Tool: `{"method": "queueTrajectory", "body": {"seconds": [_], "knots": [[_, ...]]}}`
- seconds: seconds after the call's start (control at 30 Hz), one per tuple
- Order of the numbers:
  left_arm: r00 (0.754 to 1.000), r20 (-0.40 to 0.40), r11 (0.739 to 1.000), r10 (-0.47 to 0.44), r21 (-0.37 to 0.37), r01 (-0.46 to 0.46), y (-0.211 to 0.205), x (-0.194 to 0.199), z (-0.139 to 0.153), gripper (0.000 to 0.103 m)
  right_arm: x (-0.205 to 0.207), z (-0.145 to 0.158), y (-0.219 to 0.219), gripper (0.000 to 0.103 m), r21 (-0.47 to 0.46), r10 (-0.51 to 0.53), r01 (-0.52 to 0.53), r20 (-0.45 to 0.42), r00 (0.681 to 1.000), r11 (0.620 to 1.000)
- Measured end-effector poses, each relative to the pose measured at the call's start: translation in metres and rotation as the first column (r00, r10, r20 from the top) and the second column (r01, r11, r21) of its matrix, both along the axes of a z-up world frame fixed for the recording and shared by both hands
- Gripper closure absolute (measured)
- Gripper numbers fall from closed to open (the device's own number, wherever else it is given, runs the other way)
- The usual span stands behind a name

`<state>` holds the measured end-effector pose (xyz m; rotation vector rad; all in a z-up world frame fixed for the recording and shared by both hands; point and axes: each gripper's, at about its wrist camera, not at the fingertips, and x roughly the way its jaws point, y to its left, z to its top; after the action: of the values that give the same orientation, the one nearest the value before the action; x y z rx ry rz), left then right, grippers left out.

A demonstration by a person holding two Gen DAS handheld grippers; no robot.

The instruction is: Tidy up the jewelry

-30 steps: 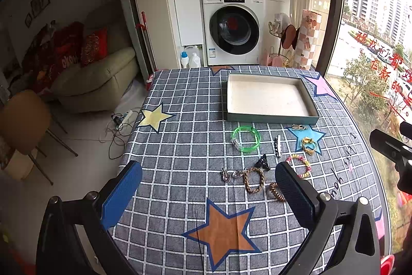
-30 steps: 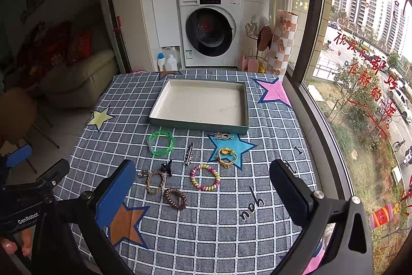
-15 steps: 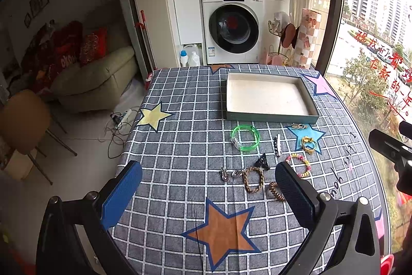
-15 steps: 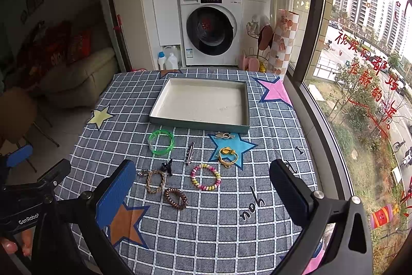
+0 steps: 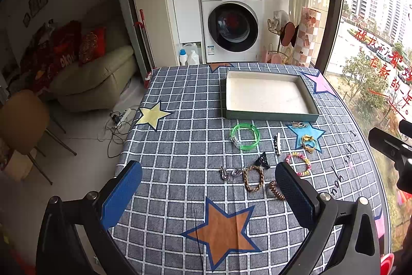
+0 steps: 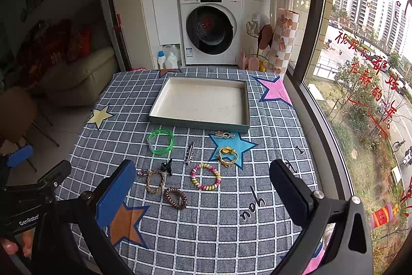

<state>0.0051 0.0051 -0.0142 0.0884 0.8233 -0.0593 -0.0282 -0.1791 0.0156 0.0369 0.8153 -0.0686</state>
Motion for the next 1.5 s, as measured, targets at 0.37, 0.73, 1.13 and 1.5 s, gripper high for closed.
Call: {"method": "queueTrajectory", "body": {"seconds": [0.37, 0.73, 1.13, 1.5], "knots": [[0.999, -0.04, 1.0, -0.005, -0.007, 0.005, 0.002, 0.006, -0.011, 0.0, 0.0, -0.011, -0.001, 0.0, 0.008, 0.0, 0.0, -0.018, 1.0, 1.0], [0.965, -0.257, 0.998, 0.054, -0.03, -0.064, 0.018, 0.046, -0.071, 0.0, 0.021, -0.053, -0.02, 0.0, 0.04, -0.026, 0.033, -0.169, 0.985, 0.999], [0.917, -0.389, 0.995, 0.087, -0.002, -0.095, 0.015, 0.093, -0.149, 0.0, 0.062, -0.125, -0.044, 0.0, 0.068, -0.043, 0.075, -0.379, 0.924, 0.995], [0.906, -0.421, 0.998, 0.053, 0.008, -0.054, 0.0, 0.118, -0.198, 0.0, 0.107, -0.193, -0.052, 0.0, 0.058, -0.043, 0.081, -0.487, 0.873, 0.995]]}}
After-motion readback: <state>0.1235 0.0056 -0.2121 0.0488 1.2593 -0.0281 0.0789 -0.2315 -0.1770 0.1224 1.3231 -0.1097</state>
